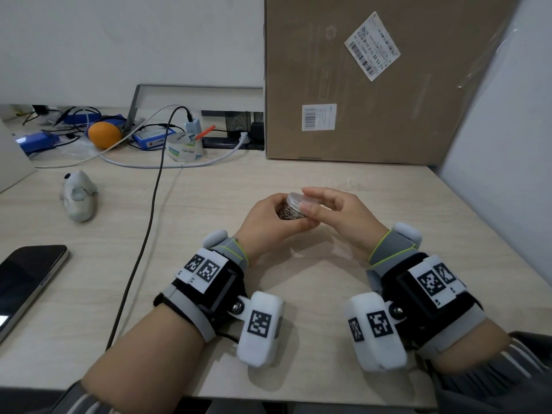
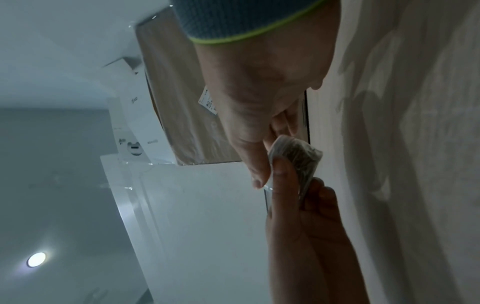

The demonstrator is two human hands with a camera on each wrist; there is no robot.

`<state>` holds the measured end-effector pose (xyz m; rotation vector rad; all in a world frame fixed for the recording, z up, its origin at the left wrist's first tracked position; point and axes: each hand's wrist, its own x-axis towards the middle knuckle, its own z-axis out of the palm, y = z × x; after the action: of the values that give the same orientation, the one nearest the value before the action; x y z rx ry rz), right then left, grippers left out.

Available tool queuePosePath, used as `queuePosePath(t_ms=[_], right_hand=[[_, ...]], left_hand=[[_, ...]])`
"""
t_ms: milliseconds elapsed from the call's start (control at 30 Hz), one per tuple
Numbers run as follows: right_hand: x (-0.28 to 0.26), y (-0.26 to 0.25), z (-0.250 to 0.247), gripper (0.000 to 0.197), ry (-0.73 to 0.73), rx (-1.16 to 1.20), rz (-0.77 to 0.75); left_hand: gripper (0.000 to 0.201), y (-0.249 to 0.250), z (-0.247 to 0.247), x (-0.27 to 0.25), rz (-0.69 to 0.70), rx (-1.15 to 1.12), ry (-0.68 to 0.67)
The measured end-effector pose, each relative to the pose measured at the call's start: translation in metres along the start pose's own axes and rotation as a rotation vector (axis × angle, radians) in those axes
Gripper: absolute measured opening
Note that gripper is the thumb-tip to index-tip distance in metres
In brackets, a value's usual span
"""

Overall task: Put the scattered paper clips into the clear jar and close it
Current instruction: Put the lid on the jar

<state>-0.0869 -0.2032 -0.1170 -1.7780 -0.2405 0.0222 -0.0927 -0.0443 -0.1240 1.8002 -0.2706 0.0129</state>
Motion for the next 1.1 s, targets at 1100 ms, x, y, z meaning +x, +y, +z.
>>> queuePosePath(t_ms=[1100], right_hand=[[0.006, 0.0, 0.003, 0.058, 0.12, 0.033, 0.064]], left_hand=[[0.042, -0.007, 0.009, 0.005, 0.023, -0.07, 0.021]])
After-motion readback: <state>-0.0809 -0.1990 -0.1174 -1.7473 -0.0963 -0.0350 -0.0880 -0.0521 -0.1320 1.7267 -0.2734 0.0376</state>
